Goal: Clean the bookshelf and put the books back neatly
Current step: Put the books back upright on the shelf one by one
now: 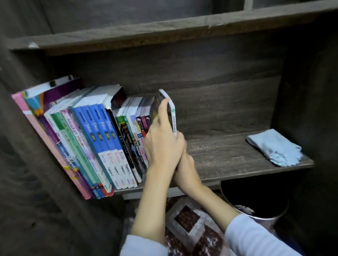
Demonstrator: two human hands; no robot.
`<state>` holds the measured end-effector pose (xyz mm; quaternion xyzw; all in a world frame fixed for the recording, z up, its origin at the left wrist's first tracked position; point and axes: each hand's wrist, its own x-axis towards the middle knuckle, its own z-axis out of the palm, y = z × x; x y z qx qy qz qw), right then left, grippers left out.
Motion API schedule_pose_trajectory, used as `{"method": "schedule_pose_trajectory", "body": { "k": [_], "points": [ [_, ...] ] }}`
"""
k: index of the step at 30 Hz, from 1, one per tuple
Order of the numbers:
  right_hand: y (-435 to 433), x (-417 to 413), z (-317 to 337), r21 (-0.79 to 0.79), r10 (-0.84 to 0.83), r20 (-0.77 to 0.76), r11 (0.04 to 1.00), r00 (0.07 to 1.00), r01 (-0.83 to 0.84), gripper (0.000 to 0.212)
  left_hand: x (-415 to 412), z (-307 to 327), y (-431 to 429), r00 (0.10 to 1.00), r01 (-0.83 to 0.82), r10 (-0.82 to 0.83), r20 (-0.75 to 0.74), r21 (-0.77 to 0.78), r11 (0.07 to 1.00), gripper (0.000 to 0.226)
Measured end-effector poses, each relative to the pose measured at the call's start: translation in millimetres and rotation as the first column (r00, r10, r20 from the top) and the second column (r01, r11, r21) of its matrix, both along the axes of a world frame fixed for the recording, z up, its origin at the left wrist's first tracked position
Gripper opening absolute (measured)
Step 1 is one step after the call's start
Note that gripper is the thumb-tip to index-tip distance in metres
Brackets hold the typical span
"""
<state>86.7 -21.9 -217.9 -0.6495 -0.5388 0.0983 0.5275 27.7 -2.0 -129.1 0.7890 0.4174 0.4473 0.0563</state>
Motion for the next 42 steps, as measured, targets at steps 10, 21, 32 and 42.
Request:
{"method": "schedule_pose_trajectory", "body": {
  "k": [10,21,32,42],
  "points": [
    [63,8,-13,-0.006,0.089,-0.098,0.996,0.991,-0.090,0.083,-17,-18,68,0.916,-0.189,0.271,-0.295,0.279,0.942,0.084],
    [86,36,-30,0.011,0.378,-0.361,0.916,0.853,-0.401,0.095,-19,-25,84,0.859,-0.209,0.336,-0.386,0.334,0.919,0.087],
    [106,47,-32,0.041,0.370,-0.419,0.920,0.829,-0.390,0.082,-22,-23,86,0.860,-0.179,0.310,-0.404,0.331,0.927,0.082],
    [123,51,-50,-0.307,-0.083,-0.696,0.933,0.714,-0.191,0.056,-39,-22,85,0.815,-0.125,0.292,-0.500,0.341,0.932,0.113]
  ]
}}
